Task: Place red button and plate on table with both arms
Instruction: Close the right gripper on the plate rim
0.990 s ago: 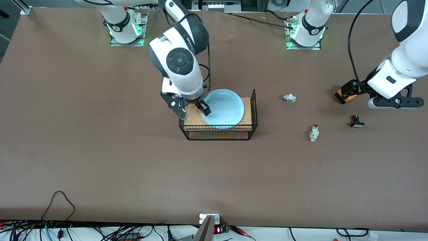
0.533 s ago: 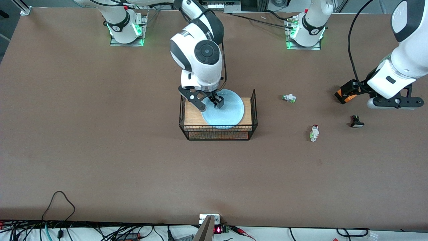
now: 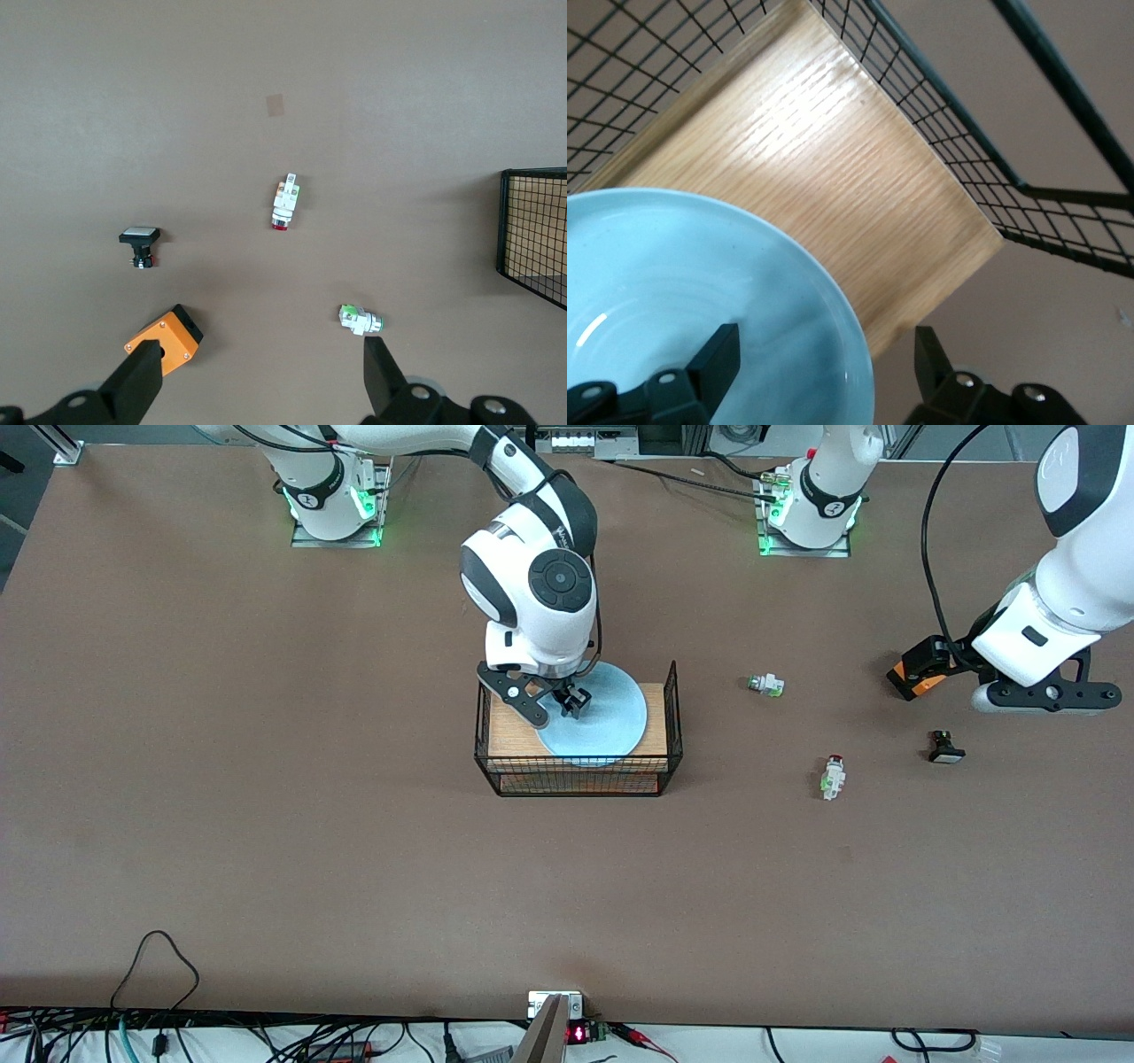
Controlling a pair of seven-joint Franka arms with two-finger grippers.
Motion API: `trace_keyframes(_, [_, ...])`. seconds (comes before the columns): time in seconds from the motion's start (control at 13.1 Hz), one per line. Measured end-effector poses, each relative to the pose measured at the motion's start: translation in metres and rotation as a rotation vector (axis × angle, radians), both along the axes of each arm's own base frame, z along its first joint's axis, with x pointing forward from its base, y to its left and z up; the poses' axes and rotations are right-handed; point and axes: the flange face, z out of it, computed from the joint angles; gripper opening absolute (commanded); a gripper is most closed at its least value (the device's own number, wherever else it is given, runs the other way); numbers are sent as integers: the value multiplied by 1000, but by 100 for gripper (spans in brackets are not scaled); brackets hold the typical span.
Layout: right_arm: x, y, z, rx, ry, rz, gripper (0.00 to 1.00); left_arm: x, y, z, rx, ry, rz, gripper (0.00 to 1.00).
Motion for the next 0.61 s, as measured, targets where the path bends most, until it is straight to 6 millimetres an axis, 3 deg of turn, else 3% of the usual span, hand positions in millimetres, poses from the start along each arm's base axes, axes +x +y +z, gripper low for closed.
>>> trace_keyframes(0.23, [0,0,0,0,0,0,42,-1,0,-1,1,9,0,100])
trace_keyframes(0.3, [-2,2,0,0,0,3,27,-1,0,-1,1,9,0,100])
trace_keyframes(0.53, [-3,3,0,2,4,6,0,-1,0,0,1,8,0,100])
trace_keyframes(0.61, [-5,5,2,15,15,7,0,-1,0,0,1,8,0,100])
